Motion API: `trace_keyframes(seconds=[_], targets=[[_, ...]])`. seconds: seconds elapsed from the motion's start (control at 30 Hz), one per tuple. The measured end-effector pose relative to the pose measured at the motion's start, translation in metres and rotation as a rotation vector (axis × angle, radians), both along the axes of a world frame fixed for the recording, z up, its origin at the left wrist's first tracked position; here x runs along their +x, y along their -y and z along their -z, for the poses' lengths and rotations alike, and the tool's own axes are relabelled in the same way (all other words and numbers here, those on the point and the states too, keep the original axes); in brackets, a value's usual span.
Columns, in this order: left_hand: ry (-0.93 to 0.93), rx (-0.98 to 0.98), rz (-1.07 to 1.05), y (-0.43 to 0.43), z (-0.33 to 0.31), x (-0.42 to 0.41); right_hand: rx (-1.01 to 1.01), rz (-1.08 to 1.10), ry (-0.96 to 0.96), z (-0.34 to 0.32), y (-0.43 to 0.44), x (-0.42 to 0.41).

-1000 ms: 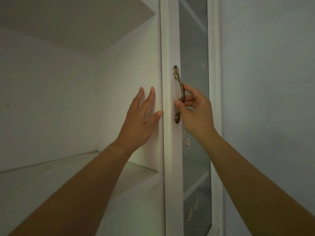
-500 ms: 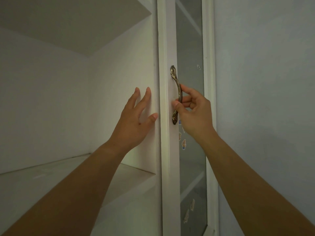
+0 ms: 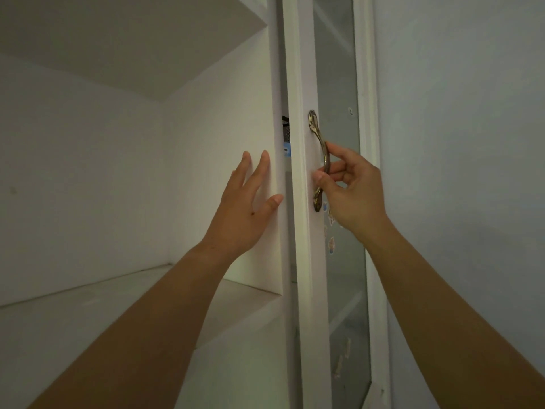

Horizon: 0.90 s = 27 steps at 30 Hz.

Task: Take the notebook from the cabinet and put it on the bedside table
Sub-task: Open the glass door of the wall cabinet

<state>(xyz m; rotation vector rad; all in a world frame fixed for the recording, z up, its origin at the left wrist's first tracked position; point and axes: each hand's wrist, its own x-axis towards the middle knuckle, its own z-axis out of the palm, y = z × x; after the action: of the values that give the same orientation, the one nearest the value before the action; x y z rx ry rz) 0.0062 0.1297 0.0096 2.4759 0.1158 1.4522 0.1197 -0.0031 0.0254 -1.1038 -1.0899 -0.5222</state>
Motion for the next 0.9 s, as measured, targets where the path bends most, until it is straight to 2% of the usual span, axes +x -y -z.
trace_keyframes(seconds=[0.57, 0.9], targets=[[-0.046, 0.004, -0.019, 0.0034, -0.0029, -0.0037, 0.002, 0.026, 0.03, -0.0015, -0.0002, 0.0061], [0.007, 0.028, -0.013, -0.0003, -0.0025, -0.0003, -0.017, -0.016, 0.016, -0.0019, -0.0012, 0.0063]])
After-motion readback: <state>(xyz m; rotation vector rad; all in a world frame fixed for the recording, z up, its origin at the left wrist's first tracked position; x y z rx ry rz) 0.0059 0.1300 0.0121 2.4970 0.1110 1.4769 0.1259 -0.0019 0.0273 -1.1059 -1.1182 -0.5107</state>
